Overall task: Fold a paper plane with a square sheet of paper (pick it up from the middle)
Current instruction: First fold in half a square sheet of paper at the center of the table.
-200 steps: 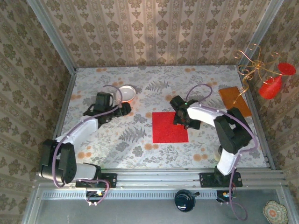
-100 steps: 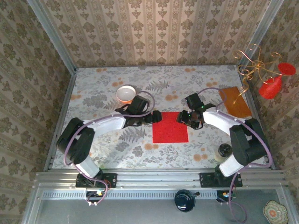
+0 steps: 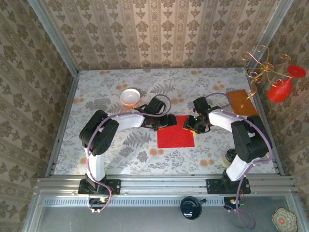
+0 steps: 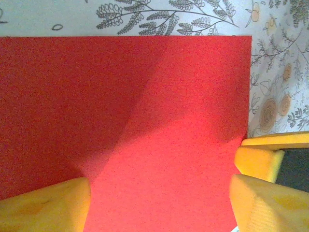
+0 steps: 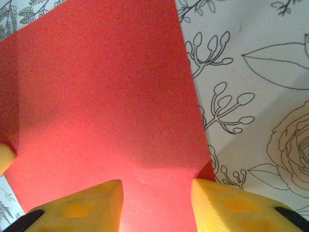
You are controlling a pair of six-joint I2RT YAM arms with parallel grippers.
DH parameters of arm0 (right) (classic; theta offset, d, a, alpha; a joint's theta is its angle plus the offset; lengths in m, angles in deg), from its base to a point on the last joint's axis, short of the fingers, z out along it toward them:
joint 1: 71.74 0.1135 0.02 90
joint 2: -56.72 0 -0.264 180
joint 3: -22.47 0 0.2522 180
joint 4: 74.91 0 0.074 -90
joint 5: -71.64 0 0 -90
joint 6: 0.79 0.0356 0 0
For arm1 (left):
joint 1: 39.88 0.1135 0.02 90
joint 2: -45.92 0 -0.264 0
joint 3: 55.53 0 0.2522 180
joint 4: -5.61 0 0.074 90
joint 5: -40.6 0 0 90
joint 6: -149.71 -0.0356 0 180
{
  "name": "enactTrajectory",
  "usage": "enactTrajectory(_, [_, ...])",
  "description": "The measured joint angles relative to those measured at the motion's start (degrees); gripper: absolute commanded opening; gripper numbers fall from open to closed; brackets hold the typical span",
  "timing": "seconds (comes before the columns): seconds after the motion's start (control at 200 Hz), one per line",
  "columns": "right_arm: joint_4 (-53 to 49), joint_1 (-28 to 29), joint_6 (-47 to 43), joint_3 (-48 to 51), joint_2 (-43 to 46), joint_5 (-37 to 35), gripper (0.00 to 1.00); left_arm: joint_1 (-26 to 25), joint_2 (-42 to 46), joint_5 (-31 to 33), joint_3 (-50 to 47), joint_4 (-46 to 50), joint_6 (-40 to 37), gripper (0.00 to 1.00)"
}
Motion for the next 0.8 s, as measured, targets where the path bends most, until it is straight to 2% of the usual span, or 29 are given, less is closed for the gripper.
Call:
enactTrajectory(0.4, [3.30, -0.52, -0.57, -0.09, -1.60, 4.33, 0.39, 0.98, -0.26, -1.68, -0.02, -0.68, 1.16, 0.87])
enactTrajectory(0.8, [8.57, 0.92, 0.96, -0.81, -4.70, 10.36, 0.35, 1.53, 0.57, -2.64, -2.23, -4.09, 2.08, 0.85])
